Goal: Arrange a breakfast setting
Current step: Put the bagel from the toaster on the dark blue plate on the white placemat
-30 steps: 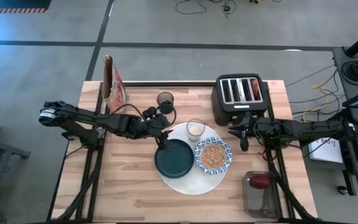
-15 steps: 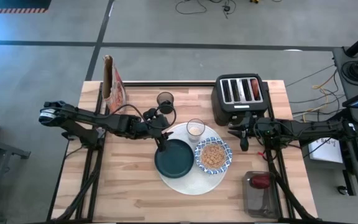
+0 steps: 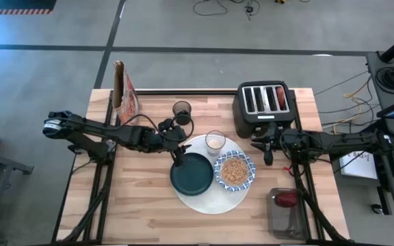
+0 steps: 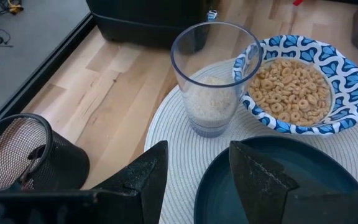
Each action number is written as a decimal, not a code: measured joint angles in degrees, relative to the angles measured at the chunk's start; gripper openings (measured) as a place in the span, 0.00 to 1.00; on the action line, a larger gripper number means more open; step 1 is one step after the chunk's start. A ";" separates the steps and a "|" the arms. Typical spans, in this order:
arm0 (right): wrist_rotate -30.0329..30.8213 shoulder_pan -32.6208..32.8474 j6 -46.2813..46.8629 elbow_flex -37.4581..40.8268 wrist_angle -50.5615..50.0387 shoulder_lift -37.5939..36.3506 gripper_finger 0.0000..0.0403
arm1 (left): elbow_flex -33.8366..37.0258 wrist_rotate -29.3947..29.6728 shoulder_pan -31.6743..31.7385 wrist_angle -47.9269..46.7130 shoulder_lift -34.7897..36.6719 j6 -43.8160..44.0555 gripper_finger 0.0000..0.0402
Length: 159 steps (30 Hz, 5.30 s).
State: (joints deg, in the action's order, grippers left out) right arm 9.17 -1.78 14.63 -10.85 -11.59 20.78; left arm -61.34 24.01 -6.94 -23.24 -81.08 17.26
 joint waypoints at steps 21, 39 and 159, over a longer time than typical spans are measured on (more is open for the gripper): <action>14.23 -0.13 5.33 -7.67 7.07 0.39 0.19 | 0.00 0.00 0.04 0.13 0.02 0.83 0.39; 30.43 -4.46 42.29 -41.95 -60.04 12.10 0.49 | -0.02 0.55 0.48 -0.20 0.04 -1.68 0.39; 12.60 -47.47 15.48 -55.64 -43.50 33.59 0.11 | -0.02 1.09 0.66 -9.84 0.07 -5.74 0.39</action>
State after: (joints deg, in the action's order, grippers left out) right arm 21.77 -49.25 30.11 -66.49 -55.09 54.37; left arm -61.36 25.10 -6.28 -33.08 -81.01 11.51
